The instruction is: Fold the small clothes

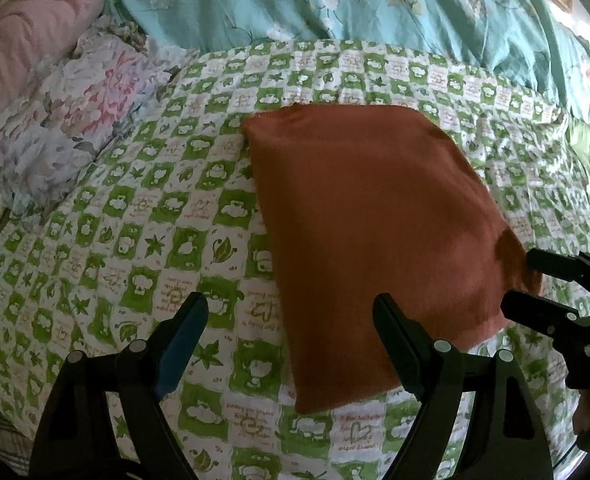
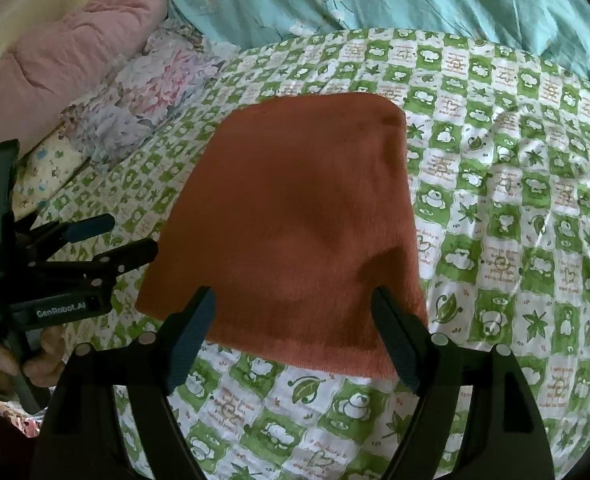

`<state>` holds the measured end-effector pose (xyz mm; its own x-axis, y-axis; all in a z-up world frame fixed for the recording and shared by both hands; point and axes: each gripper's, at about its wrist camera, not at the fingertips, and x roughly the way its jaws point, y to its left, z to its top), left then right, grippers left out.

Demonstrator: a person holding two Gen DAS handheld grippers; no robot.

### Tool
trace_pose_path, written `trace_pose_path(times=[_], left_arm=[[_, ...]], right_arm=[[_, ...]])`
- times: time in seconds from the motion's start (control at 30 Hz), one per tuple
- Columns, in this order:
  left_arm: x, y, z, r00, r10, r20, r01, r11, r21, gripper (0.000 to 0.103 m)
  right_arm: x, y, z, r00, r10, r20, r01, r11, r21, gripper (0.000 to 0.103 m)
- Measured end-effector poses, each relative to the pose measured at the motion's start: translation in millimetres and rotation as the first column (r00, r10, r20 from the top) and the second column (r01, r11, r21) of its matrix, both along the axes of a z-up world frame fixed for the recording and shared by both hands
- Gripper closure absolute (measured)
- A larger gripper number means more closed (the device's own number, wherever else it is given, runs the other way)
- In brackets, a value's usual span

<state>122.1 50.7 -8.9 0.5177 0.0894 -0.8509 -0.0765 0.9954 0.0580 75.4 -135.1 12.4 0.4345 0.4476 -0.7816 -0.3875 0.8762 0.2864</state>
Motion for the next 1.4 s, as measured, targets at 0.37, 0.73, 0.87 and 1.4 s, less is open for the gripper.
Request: trace_pose_path(times=[0.37, 0.73, 0.87, 1.4], left_arm=[[12, -2, -5, 1.000, -0.006, -0.016, 0.006, 1.000, -0.005, 0.018], [23, -1, -10, 0.999, -0.005, -0.034, 0.005, 1.000, -0.014, 0.018], [24, -1, -11, 0.999, -0.003, -0.037, 0.002, 1.000, -0.014, 0.018], [27, 2, -11, 0.999, 0.005, -0.042, -0.005, 1.000, -0.013, 0.016]], right_arm=[[10, 4, -2, 1.000, 0.006, -0.002, -0.006, 1.000, 0.008, 0.022], [22, 5, -6, 1.000, 0.010, -0.015, -0.010, 1.000, 0.010, 0.022], [23, 6, -6, 1.000, 0.010, -0.016, -0.010, 1.000, 0.011, 0.022], [26, 9, -6, 1.000, 0.008, -0.022, -0.008, 1.000, 0.014, 0.022]])
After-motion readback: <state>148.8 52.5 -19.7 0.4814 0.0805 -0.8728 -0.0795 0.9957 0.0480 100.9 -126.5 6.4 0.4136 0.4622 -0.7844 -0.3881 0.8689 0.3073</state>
